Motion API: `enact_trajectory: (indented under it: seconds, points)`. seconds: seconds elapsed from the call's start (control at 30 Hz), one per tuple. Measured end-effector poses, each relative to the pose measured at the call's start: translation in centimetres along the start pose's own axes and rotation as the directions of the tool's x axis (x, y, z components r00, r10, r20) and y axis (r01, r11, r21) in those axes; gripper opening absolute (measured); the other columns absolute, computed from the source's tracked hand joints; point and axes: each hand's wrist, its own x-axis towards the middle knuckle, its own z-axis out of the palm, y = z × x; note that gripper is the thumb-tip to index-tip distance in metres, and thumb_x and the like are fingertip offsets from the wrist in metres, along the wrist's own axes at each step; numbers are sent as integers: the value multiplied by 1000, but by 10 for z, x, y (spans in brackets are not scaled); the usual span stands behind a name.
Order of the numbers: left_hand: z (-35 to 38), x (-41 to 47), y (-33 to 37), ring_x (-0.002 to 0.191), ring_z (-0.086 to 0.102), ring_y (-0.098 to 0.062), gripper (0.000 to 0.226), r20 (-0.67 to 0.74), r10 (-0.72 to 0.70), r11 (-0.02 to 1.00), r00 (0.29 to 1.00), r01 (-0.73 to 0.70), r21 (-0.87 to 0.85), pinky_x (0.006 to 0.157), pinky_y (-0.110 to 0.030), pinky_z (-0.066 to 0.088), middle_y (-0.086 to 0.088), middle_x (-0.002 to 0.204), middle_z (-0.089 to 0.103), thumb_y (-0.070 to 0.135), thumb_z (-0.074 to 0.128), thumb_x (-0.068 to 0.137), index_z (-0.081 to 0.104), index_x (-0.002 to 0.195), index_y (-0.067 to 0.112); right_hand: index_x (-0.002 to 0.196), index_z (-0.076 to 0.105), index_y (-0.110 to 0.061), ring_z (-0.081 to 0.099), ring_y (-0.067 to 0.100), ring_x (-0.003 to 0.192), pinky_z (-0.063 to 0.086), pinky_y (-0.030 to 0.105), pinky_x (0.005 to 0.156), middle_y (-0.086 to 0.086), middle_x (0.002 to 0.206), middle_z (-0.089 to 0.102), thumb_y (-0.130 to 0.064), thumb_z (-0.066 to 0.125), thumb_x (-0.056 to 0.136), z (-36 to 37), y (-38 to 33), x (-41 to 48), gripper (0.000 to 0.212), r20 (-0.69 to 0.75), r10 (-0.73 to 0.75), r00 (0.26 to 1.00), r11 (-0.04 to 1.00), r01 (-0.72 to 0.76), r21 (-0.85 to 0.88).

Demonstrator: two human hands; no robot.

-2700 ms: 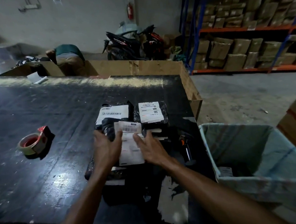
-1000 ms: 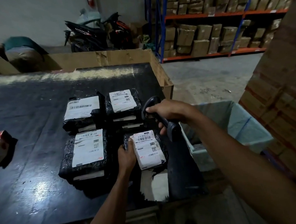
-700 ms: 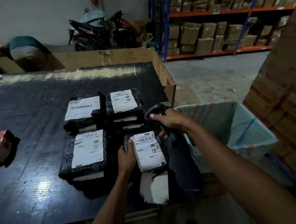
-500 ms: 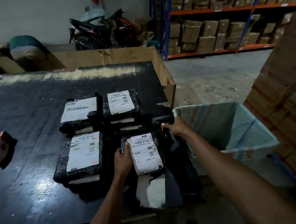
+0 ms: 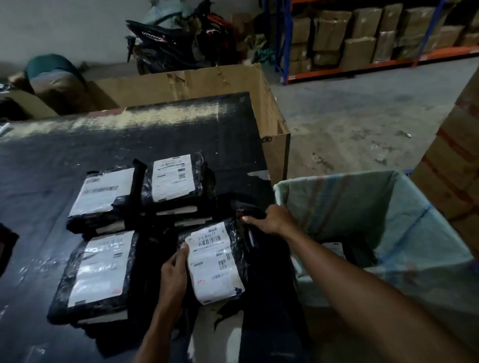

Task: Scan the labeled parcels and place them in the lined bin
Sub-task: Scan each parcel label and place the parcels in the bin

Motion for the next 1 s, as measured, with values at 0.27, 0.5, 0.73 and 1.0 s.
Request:
enact_trajectory:
  seconds: [0.27,0.5,0.73,1.0]
  points:
    - [140,22,60,90,73,-21,35,75,50,999,996,-48,-25,83,-39,57,-5,88,79,37,54,101,76,85,15,112,70,-1,61,20,63,46,25,55,11,80,68,-80,27,90,-116,35,-3,93,253,-179,951,667,-72,741]
    - [262,40,44,107,68,-28,53,145,39,966,989,-74,247,81,-29,47,-10,108,73,54,49,98,70,110,7,130,63,-8,68,26,118,48,47,108,11,123,73,-38,72,89,-162,136,37,51,265,-155,952,664,-98,741]
    - [310,94,14,143,38,-37,59,421,369,477,829,-558,679,118,-48,30,-16,146,50,39,45,95,46,144,7,118,66,-6,68,26,100,54,39,90,14,119,71,-17,75,90,-152,239,109,32,142,171,975,840,-220,497]
    - [298,123,-17,156,-3,-26,68,554,329,158,765,-622,767,126,-50,8,-7,169,7,34,39,102,11,160,10,123,61,8,63,38,112,52,44,90,12,117,63,-23,70,93,-100,290,162,44,144,404,903,866,-428,258]
